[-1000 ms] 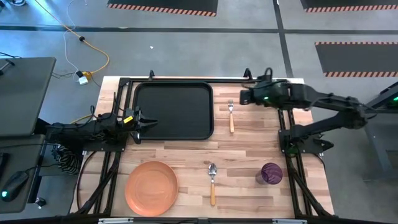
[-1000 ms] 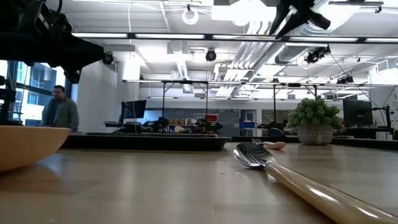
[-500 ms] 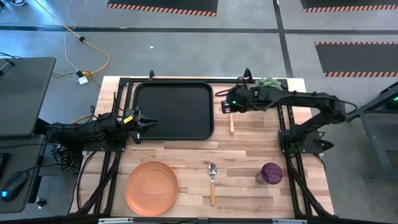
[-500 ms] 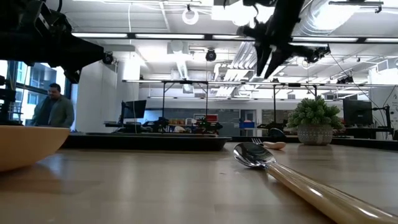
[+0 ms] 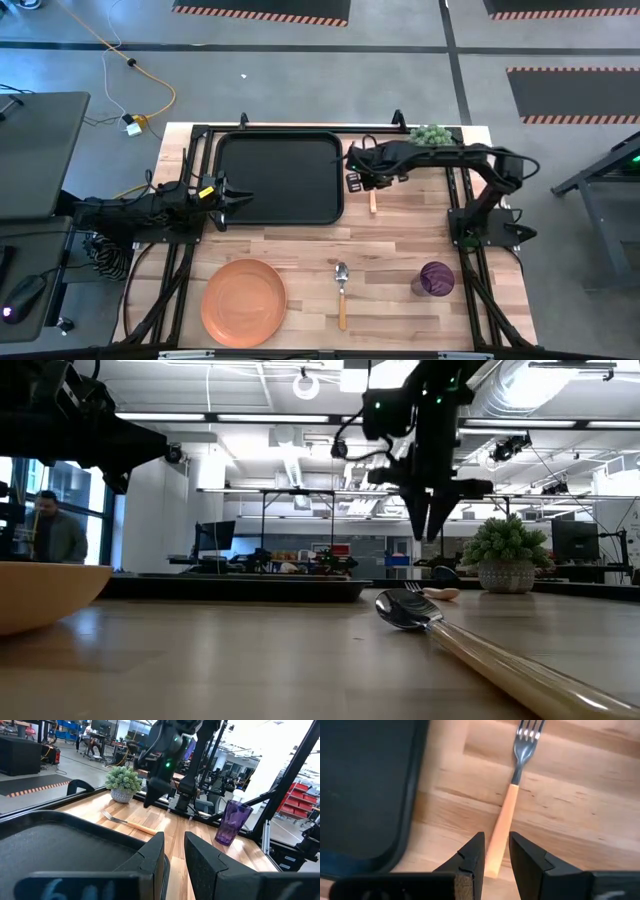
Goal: Pick and place plate/cup/fork/spoon on tray
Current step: Put the light orange fork on the left of the black serving tray
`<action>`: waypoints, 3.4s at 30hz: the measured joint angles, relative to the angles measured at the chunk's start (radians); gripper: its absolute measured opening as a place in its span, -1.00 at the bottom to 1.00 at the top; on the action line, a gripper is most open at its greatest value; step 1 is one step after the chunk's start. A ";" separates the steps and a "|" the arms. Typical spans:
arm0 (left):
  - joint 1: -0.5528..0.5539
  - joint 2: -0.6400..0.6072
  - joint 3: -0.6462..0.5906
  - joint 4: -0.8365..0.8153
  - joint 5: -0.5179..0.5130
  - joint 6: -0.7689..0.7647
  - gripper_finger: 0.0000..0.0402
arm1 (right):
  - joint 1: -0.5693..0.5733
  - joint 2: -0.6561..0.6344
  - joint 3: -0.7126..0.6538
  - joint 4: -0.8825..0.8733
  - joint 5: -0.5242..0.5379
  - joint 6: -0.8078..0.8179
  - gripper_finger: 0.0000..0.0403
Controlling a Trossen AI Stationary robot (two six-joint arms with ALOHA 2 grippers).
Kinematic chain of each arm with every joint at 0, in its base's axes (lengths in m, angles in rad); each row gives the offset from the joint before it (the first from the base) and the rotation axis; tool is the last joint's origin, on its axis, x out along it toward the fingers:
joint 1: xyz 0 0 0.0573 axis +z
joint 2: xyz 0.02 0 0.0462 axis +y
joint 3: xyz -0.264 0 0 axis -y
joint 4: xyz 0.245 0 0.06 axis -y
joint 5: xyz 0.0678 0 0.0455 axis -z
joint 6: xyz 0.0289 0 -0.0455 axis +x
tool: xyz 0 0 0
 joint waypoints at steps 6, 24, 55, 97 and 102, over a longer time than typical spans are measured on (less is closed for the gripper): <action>0.000 0.000 0.000 0.000 0.000 0.000 -0.68 | -0.028 0.057 0.000 0.001 -0.078 -0.075 -0.60; 0.000 0.000 0.000 0.000 0.000 -0.001 -0.68 | -0.070 0.078 -0.109 0.150 -0.075 -0.122 -0.24; 0.000 0.000 0.000 0.001 -0.008 -0.003 -0.68 | -0.114 0.113 -0.222 0.320 -0.065 -0.117 -0.40; 0.000 0.000 0.000 0.001 -0.008 -0.025 -0.68 | -0.042 -0.024 -0.227 0.600 -0.049 0.143 -0.90; 0.000 0.006 0.000 0.004 -0.007 -0.025 -0.68 | -0.030 -0.037 -0.227 0.743 -0.042 0.152 -0.90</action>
